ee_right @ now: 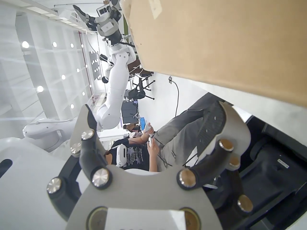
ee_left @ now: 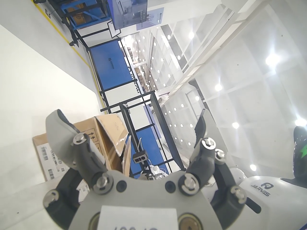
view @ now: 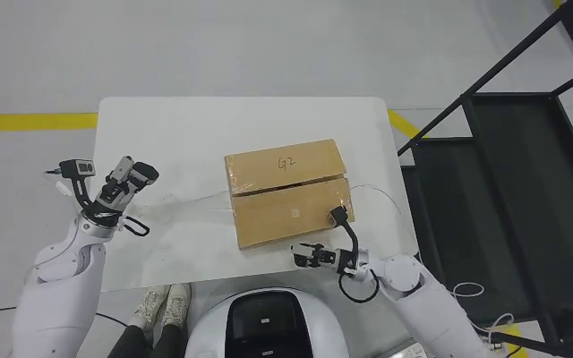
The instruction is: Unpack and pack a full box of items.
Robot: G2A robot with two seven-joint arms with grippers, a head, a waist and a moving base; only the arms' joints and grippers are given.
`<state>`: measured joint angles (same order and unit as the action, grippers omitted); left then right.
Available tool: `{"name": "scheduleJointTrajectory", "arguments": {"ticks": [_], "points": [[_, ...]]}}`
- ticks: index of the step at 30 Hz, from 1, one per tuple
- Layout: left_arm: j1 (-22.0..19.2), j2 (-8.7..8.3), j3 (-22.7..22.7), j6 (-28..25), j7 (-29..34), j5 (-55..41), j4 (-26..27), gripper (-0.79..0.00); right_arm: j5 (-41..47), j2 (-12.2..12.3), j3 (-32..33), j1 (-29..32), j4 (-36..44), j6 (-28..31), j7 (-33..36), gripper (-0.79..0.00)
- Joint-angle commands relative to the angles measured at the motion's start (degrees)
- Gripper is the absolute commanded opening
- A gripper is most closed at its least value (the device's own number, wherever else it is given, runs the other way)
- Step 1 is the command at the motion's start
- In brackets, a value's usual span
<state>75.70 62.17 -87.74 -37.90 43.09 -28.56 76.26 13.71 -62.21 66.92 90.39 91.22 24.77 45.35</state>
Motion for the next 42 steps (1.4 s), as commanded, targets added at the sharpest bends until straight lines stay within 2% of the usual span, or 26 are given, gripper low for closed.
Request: {"name": "scheduleJointTrajectory", "arguments": {"ticks": [1, 6, 11, 17, 22, 26, 30, 35, 39, 42], "points": [[0.1, -0.05, -0.6, -0.1, -0.4, -0.3, -0.2, 0.0, -1.7, -0.3, -1.2, 0.1, 1.0, 0.9, -2.4, 0.0], [0.4, -0.29, -2.7, -0.1, -1.2, -1.3, -1.3, 0.0, -5.5, -0.8, -3.6, 0.4, 2.8, 3.2, -7.0, 0.0], [0.4, -0.55, -4.9, -0.2, -1.7, -2.4, -2.5, 0.0, -7.2, -1.4, -4.8, -0.7, 2.9, 1.8, -12.6, 0.0], [0.9, -0.77, -6.6, -0.3, -1.1, -3.3, -2.8, 0.0, -7.5, -2.0, -5.7, -2.9, 2.4, 0.8, -16.0, 0.0], [1.1, -0.78, -6.9, -0.3, -1.2, -3.3, -2.7, 0.0, -7.5, -2.3, -6.8, -3.9, 2.3, 0.0, -16.2, 0.0], [1.2, -0.74, -6.8, -0.1, -1.0, -3.3, -2.3, 0.0, -6.0, -2.0, -6.7, -2.9, 3.5, -0.2, -12.1, 0.0], [0.9, -0.62, -5.8, 0.5, -0.1, -3.4, 0.0, 0.0, -1.4, -0.6, -1.7, 0.3, 6.1, -0.4, -5.3, 0.0], [1.0, -0.31, -2.8, 1.5, 2.8, -3.9, 5.4, 0.0, 5.8, 1.7, 9.9, 5.7, 11.6, -0.5, 2.9, 0.0], [1.1, 0.05, 0.7, 2.9, 4.8, -3.3, 8.2, 0.0, 7.8, 3.1, 19.1, 7.4, 14.0, 3.0, 8.6, 0.0], [0.9, 0.35, 3.5, 3.5, 5.7, -2.1, 8.9, 0.0, 7.8, 3.7, 23.5, 6.2, 13.2, 7.1, 11.7, 0.0]]}}
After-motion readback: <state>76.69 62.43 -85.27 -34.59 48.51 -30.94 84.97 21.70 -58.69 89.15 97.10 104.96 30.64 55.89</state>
